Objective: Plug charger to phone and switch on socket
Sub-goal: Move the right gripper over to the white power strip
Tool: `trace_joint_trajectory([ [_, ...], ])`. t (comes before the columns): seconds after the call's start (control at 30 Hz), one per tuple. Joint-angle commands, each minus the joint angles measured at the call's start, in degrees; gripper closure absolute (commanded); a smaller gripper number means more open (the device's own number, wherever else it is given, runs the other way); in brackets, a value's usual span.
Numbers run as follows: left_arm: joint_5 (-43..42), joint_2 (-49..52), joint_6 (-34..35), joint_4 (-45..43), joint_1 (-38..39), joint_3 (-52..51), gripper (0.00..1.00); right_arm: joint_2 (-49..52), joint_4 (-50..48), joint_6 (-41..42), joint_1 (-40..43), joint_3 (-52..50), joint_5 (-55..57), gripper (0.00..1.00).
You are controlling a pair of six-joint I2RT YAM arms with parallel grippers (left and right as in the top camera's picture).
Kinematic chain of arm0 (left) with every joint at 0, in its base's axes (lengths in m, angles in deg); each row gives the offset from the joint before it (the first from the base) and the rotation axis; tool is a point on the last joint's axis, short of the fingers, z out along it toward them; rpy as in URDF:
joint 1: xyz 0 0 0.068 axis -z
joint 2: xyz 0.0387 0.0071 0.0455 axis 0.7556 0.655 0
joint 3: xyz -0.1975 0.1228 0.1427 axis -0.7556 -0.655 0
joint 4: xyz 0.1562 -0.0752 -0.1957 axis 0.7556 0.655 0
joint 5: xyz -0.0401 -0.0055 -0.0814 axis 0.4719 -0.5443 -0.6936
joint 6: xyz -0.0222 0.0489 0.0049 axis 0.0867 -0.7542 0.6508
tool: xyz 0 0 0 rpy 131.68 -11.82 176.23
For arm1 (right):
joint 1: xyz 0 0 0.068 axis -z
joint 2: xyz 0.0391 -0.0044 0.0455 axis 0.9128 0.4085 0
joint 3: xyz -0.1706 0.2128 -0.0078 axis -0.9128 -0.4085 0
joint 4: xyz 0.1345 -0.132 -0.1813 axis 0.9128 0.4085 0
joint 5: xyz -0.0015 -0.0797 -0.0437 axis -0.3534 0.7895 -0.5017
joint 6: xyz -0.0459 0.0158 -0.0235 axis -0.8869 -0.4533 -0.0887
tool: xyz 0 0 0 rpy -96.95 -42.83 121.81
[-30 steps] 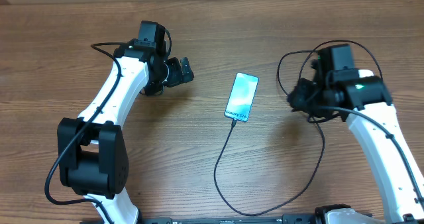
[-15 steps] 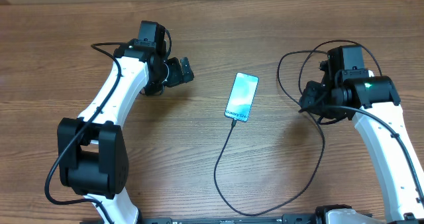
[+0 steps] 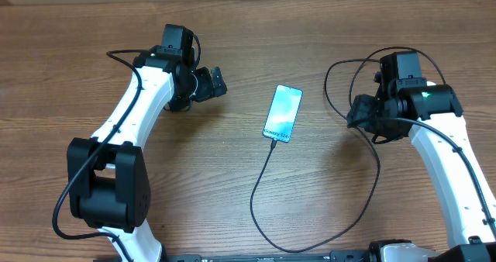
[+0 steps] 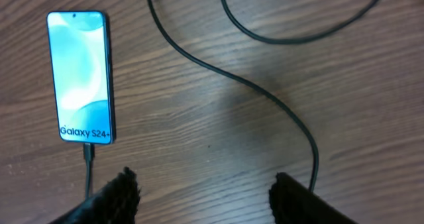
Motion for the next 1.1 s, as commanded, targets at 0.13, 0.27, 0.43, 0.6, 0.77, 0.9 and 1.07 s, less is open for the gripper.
trace_joint_trajectory([
  [0.13,0.3,-1.4,-1.1,-0.1,0.0,0.0,0.0,0.2,-1.6,0.1,0.1,1.3,0.7,0.27],
  [0.27,0.3,-1.4,-1.1,-0.1,0.0,0.0,0.0,0.2,-2.2,0.1,0.1,1.3,0.7,0.42],
  [0.43,0.3,-1.4,-1.1,-0.1,0.0,0.0,0.01,0.2,-2.3,0.3,0.1,1.3,-0.4,0.69],
  [0.6,0.3,-1.4,-1.1,-0.1,0.0,0.0,0.01,0.2,-2.0,2.3,0.5,1.4,-0.6,0.89],
  [0.77,0.3,-1.4,-1.0,-0.1,0.0,0.0,0.0,0.2,-1.7,3.6,5.3,1.4,-0.6,0.96],
  [0.9,0.3,-1.4,-1.1,-0.1,0.0,0.0,0.0,0.2,-0.7,6.0,11.5,1.4,-0.2,0.96],
  [1.07,0.3,-1.4,-1.1,-0.1,0.0,0.0,0.01,0.2,-0.9,9.2,18.8,1.3,3.0,0.96],
])
